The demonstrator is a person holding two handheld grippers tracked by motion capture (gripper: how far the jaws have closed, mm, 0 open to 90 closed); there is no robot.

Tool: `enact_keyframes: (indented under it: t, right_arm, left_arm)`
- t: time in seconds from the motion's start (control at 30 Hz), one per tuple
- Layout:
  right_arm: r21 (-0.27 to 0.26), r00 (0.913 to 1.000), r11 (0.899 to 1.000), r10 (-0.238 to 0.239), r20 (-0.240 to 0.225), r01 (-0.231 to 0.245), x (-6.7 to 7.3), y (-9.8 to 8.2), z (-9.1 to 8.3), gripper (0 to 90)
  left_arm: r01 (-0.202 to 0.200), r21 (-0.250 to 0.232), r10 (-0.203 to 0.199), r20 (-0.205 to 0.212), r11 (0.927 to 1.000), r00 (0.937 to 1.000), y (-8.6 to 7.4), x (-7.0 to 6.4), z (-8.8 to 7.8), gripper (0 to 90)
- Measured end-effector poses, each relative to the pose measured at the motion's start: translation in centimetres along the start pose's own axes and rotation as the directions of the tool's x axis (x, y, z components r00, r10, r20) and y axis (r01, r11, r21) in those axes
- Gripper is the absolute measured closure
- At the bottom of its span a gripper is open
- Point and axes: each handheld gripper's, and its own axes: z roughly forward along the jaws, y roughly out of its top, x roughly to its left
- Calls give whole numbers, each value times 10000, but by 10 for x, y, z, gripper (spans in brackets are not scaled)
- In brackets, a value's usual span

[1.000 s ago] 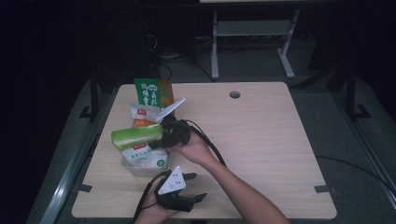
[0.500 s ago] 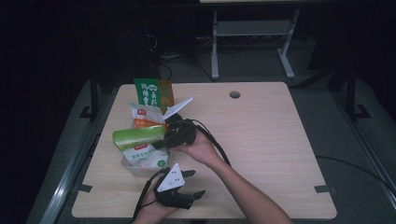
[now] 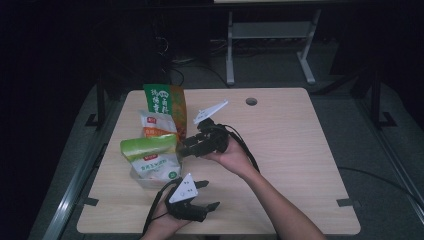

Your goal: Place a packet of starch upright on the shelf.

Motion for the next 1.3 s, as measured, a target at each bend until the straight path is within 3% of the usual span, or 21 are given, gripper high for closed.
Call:
enact_keyframes:
  t: [0.57,1.3]
  right_arm:
    - [-106,9937,9980,631,922,-624,-22,-31,-44,409]
    - [-117,9802,9942,1070,1669,-1065,-34,-51,-78,350]
  left_arm:
    - [-45,-33,45,-80,10000,10000,1,2,0,281]
    - [-38,-108,36,-160,9999,9999,2,4,-2,280]
